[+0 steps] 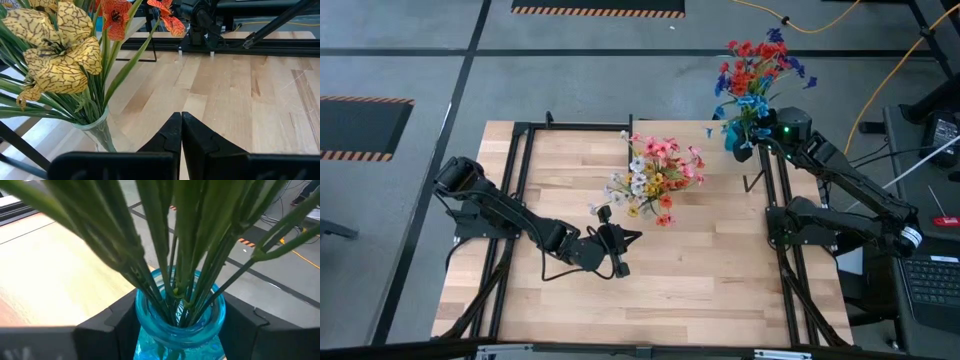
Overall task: Pick and place flowers into a vace then onto a shelf
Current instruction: Put the blue vase on the shelf, then put the transparent vase on the shelf
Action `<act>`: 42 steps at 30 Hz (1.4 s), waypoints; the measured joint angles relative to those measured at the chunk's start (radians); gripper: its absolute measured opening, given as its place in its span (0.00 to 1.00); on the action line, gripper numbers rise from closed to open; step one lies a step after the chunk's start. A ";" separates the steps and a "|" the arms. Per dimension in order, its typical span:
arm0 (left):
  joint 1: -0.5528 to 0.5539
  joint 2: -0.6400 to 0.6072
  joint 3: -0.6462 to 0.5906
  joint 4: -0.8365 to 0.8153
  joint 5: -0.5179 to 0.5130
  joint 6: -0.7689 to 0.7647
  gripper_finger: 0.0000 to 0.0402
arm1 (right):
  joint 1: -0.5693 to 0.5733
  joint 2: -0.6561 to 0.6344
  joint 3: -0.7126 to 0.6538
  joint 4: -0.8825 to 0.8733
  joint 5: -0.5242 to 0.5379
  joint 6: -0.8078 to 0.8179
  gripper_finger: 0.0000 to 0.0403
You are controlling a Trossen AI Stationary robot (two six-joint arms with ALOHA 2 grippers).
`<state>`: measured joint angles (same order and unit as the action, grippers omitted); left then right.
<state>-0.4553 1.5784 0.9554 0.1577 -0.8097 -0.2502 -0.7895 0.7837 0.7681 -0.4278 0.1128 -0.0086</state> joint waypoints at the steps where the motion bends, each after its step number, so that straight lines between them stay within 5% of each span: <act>1: 0.000 0.000 0.000 0.000 0.000 0.000 0.01 | 0.000 0.000 0.000 0.000 0.000 0.000 0.52; 7: 0.000 0.000 0.000 0.000 0.000 0.000 0.02 | 0.000 0.000 0.000 -0.001 0.001 0.003 0.49; 19: 0.000 0.000 0.000 0.000 0.000 0.000 0.01 | 0.000 -0.002 0.000 -0.010 -0.001 -0.001 0.76; 42: -0.001 0.000 0.000 0.000 0.000 0.001 0.02 | 0.003 -0.115 -0.001 -0.114 -0.079 0.002 0.77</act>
<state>-0.4561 1.5784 0.9554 0.1577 -0.8097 -0.2489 -0.7864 0.6683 0.7673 -0.5419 0.0337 -0.0070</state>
